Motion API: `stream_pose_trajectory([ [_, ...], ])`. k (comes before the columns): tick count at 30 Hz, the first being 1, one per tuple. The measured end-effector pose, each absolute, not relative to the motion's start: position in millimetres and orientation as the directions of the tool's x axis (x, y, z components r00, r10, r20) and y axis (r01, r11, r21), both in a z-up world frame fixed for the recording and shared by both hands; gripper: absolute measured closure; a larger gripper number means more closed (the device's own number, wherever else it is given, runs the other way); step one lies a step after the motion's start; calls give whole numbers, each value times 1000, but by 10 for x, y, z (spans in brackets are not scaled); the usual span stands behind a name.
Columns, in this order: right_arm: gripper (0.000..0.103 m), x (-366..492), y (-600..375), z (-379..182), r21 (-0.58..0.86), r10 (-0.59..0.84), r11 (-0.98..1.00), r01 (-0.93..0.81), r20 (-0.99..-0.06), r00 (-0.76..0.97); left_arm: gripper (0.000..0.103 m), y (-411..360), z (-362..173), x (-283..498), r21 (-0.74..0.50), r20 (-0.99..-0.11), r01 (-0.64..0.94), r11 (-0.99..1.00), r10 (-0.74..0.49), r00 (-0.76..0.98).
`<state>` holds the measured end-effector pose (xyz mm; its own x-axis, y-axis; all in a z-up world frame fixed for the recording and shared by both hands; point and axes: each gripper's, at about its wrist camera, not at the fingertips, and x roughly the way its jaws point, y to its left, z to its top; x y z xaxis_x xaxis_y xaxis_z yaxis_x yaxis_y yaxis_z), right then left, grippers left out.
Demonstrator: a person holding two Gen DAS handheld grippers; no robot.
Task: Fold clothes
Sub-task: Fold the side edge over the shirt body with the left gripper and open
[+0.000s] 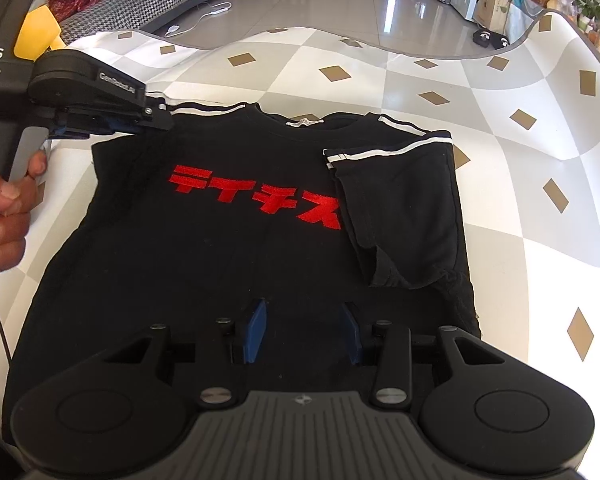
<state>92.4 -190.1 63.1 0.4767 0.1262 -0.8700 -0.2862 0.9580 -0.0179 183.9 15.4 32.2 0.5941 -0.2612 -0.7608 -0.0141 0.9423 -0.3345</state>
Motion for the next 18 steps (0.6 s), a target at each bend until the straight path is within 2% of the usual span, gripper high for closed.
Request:
stream_pose_trajectory([
  [1,63,922,-1895,629,-19,126,957,-288,-870,476,80,82,284,1833,-341,-764,13,940,-285,579],
  [3,63,921,-1890,628,-22,125,956,-291,-870,476,62,-27,207,1830,-353,-776,52,934,-324,541],
  [6,63,920,-1898,633,-22,125,957,-291,-870,477,51,-97,168,1782,-338,-783,68,939,-321,534],
  [8,63,920,-1903,637,-21,125,957,-289,-870,478,48,-81,215,1769,-334,-773,70,940,-315,550],
  [12,63,919,-1894,634,-22,125,956,-292,-870,477,35,24,308,1793,-332,-757,38,943,-290,586],
  [18,63,922,-1888,623,-30,119,955,-295,-872,474,33,213,245,1859,-290,-785,-39,956,-214,582],
])
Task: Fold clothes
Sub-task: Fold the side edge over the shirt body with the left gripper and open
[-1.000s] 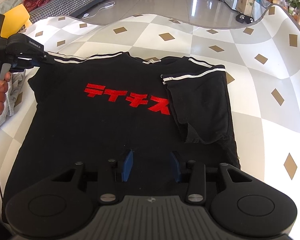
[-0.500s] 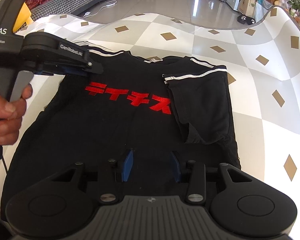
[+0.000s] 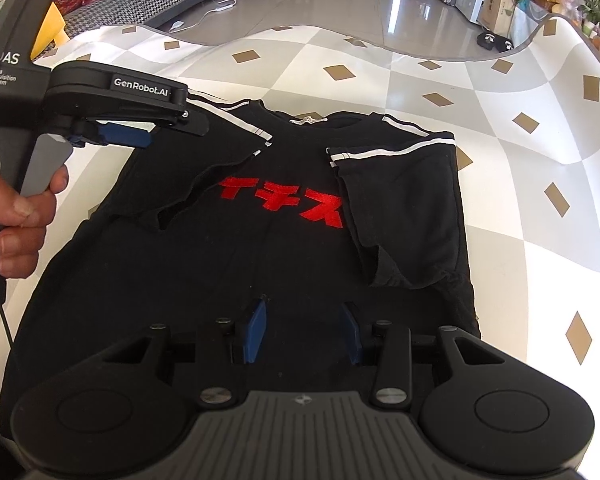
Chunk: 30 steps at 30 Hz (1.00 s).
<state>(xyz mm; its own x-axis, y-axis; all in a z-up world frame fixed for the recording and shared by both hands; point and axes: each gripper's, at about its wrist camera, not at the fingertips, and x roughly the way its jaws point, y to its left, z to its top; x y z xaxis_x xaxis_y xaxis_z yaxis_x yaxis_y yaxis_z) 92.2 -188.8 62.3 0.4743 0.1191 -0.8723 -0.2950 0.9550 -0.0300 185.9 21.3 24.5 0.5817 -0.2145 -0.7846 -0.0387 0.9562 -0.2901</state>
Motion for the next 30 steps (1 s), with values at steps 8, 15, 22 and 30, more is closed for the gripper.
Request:
stream_pose_trajectory([
  [8,63,962,-1938,637,-25,111,963,-268,-870,480,27,174,137,1860,-199,-827,-38,979,-147,543],
  [15,63,995,-1990,648,-7,115,969,-247,-872,476,24,88,-22,1851,-105,-861,-4,994,-89,500],
  [22,63,1045,-2112,660,30,121,980,-197,-875,468,16,-11,-160,1811,4,-869,30,1000,-12,494],
  [30,63,1068,-2306,682,49,112,989,-143,-874,472,4,94,-204,1831,-5,-872,-33,999,12,489],
])
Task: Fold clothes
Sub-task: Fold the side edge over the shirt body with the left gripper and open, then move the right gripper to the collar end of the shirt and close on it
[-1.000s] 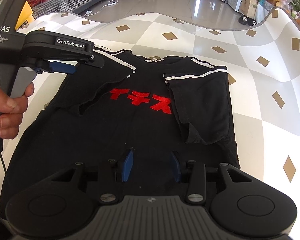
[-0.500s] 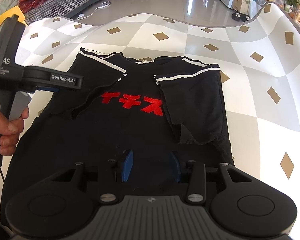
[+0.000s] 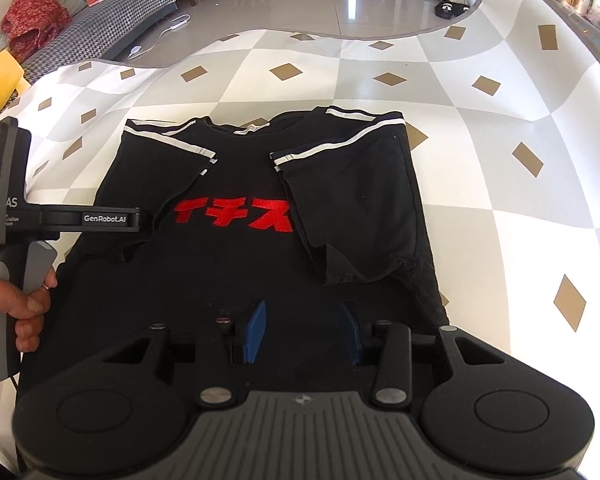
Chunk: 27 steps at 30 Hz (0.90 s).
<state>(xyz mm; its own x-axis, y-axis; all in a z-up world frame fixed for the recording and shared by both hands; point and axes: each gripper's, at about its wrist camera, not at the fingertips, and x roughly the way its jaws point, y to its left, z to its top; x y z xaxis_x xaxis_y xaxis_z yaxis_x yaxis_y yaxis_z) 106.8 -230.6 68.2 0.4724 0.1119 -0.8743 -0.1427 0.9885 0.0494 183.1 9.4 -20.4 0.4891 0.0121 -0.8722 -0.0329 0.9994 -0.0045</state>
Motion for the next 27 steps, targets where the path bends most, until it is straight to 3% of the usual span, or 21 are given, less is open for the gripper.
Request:
stream_pose_trajectory([
  [21,63,1228,-3055,593,112,64,992,63,-857,512,3,-206,81,1064,-61,-892,87,994,-93,442],
  [27,63,1280,-3273,543,190,97,975,120,-836,540,3,-338,-1,912,-41,-906,114,993,-86,415],
])
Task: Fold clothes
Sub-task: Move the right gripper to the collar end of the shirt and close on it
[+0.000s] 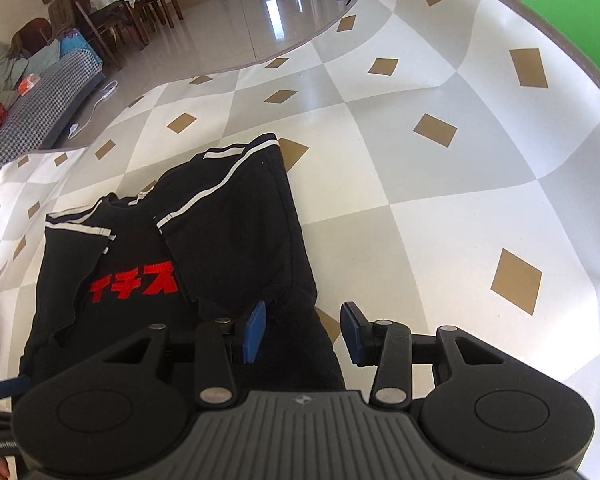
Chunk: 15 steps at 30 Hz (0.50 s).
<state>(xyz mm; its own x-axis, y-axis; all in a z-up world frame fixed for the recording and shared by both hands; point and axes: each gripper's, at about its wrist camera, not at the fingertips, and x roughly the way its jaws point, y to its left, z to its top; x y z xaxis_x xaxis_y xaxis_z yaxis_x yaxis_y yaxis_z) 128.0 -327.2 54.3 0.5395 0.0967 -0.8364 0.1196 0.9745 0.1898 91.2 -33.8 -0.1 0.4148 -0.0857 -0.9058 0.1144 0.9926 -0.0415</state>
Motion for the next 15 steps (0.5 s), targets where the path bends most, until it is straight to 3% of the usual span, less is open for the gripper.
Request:
stream_pose_trajectory([
  [15,63,1515,-3448,276,314,160,930,191,-813,560,1,-382,-75,1038,-41,-912,87,995,-73,404],
])
